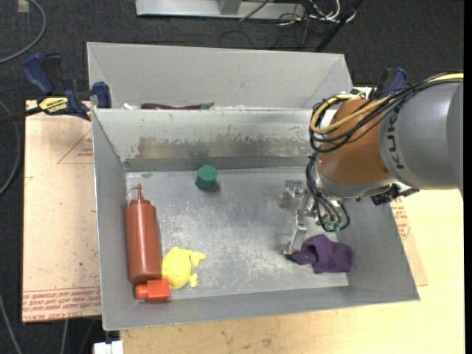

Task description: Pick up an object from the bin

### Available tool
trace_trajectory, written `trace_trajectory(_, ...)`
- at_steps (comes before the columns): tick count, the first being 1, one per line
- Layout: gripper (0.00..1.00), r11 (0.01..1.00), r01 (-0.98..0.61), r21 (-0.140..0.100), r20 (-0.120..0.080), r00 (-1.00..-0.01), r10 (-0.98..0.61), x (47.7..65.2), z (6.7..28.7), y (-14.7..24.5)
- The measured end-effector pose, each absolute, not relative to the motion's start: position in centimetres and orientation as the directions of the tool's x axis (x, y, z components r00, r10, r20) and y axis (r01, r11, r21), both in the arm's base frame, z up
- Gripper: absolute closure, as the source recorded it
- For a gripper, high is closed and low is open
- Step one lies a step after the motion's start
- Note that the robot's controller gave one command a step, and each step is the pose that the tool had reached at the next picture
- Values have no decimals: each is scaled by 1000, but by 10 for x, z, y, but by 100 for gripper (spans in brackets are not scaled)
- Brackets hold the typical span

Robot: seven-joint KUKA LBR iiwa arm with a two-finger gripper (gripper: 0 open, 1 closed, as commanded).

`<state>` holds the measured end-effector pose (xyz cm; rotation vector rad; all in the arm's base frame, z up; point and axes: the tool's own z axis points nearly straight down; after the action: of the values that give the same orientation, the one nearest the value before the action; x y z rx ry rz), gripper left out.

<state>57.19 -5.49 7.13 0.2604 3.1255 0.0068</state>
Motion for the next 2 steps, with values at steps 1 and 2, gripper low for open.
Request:
trace_trajectory(1,0,997,82,7,-5,-997,82,546,77,-65)
trace_trajectory(2,0,999,-53,6,-6,-999,-53,523,78,-83)
